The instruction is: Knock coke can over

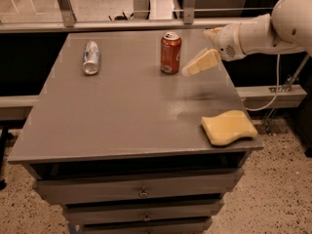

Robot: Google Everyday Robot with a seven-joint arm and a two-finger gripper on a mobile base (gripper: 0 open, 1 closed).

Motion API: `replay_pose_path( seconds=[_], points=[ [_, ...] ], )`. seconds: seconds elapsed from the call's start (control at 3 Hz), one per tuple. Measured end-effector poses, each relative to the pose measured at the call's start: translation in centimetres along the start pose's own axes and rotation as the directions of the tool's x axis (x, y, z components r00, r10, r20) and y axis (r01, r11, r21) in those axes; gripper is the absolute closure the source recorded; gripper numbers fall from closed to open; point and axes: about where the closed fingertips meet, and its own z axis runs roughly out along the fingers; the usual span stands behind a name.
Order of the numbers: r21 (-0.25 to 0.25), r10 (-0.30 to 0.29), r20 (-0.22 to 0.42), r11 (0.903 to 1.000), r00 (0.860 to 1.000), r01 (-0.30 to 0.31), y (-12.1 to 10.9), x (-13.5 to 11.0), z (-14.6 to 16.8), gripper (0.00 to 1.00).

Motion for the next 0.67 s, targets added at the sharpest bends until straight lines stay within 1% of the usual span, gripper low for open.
replay_pose_path(
  seconds=[0.33,0.67],
  points=[
    [-0.059,0.036,0.104,0.9978,0.994,-0.03,-1.2,-0.3,3.0,0.0],
    [-0.133,0.061,0.215,0.9906,0.975,-0.033,-1.2,-1.3,5.6,0.0]
  ],
)
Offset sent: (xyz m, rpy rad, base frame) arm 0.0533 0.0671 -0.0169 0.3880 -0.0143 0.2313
